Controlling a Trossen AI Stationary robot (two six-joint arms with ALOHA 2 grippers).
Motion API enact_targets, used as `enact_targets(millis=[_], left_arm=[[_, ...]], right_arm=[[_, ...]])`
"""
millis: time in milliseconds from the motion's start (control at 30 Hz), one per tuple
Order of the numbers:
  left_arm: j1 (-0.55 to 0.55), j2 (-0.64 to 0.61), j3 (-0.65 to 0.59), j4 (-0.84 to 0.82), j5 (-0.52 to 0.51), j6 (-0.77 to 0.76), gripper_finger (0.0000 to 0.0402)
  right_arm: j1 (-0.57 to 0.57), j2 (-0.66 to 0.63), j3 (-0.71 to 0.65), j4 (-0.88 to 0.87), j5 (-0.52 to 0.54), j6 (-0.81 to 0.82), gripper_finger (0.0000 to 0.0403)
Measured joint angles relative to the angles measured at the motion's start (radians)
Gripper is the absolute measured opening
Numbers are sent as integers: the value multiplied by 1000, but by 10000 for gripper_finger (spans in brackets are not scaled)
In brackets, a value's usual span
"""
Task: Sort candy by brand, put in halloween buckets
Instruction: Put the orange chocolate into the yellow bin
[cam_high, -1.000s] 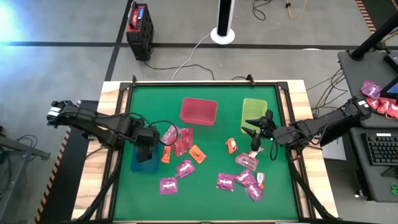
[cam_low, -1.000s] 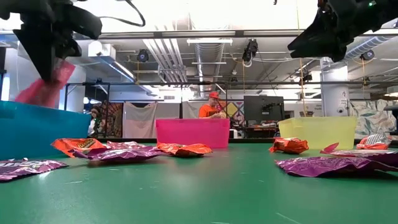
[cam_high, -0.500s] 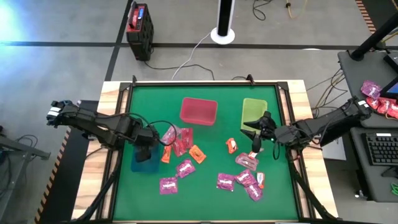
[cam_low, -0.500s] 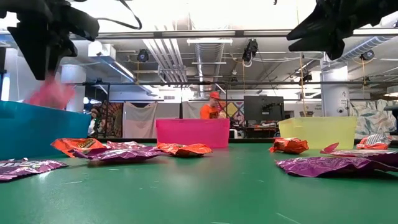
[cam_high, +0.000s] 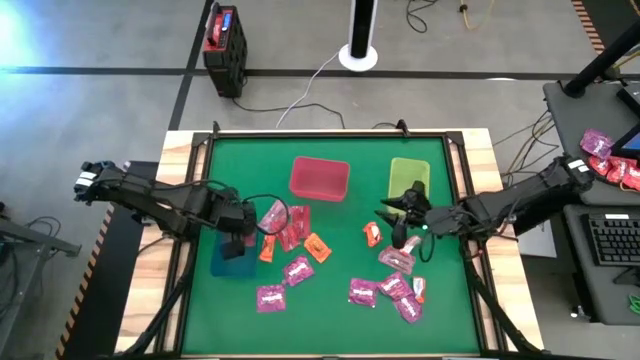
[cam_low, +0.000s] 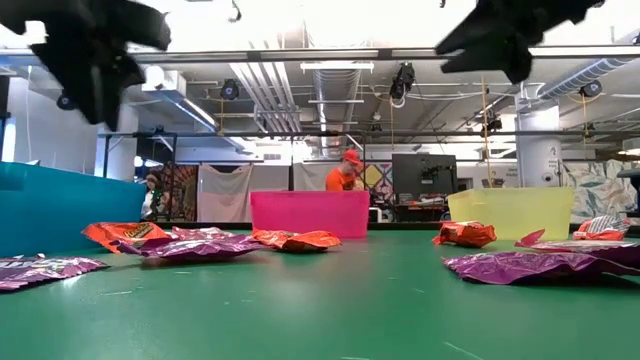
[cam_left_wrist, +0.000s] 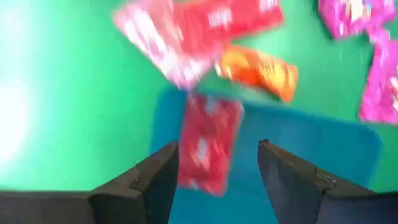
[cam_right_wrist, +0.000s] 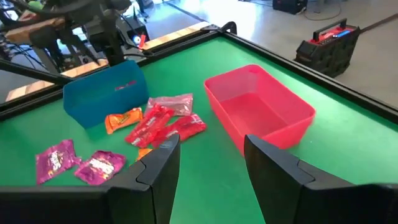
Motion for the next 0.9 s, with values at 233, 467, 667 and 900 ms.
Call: enact_targets(millis=[233,467,667,900], left_arm=[[-36,-67,0,206,-127,204,198],[-82,-123,-1,319,-143,330,198],[-109,-154,-5,344,-256,322,198],[-173,-211,-109,422,-287,318,198]], right_arm=[[0,233,217,-102,-24,56,173],[-1,500,514,-418,-109,306,179],[0,701,761,-552,-219,344,209],[-7,891,907,-605,-310,366,228]])
